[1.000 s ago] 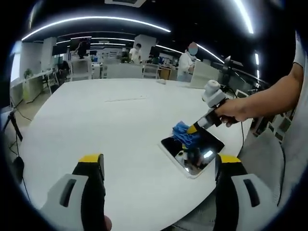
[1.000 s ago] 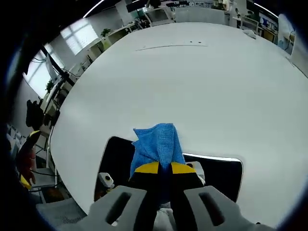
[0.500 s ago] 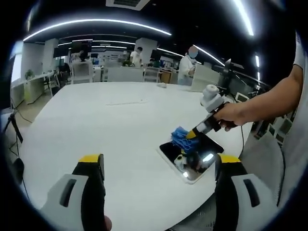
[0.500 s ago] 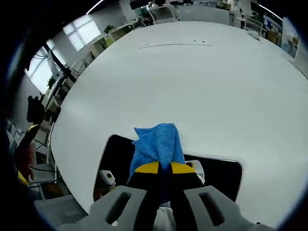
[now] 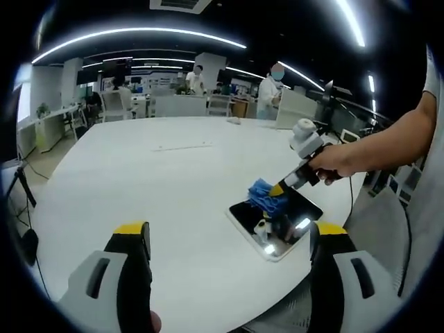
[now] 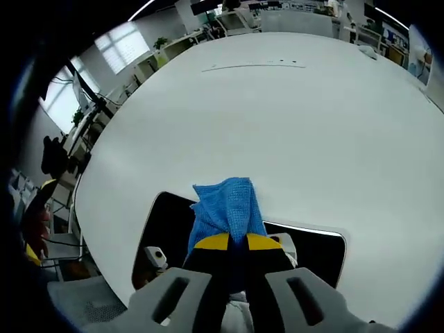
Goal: Wipe the mirror surface with the cleaning cloth until all visible marks leave the cleaned area.
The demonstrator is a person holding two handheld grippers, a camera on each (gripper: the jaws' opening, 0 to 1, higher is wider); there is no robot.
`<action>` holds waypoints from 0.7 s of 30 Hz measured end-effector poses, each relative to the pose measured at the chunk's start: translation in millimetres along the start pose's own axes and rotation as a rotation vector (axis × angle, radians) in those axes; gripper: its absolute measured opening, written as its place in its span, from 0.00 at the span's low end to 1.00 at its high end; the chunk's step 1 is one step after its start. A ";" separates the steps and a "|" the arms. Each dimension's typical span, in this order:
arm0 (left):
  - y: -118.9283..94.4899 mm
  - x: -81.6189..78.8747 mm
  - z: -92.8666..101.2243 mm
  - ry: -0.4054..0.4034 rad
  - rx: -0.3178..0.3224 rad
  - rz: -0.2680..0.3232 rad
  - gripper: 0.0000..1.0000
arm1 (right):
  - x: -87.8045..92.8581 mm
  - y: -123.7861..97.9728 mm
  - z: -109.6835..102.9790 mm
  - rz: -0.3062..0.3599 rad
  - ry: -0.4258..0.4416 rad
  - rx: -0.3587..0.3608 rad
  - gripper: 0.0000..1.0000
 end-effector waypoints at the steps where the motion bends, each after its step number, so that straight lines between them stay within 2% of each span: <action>1: -0.5 -0.6 -0.4 0.002 -0.001 0.000 0.95 | 0.5 -1.6 0.1 0.000 0.001 0.002 0.01; 9: 1.4 -4.7 -6.3 0.020 0.002 0.004 0.95 | -0.9 -1.8 8.0 0.002 0.012 0.003 0.01; 21: 5.9 -9.1 -1.1 0.027 0.019 0.005 0.95 | -2.1 -7.3 25.2 0.010 0.036 0.025 0.02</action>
Point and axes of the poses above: the point that each gripper's makers call its tool centre point, and the gripper's own axes: y roughly forward along the fingers, z roughly to its right, x roughly out of its underside, the point moved 10 cm from there along -y, roughly backward along the fingers, and after that the axes turned 14 degrees about y, right-handed, at the moved point
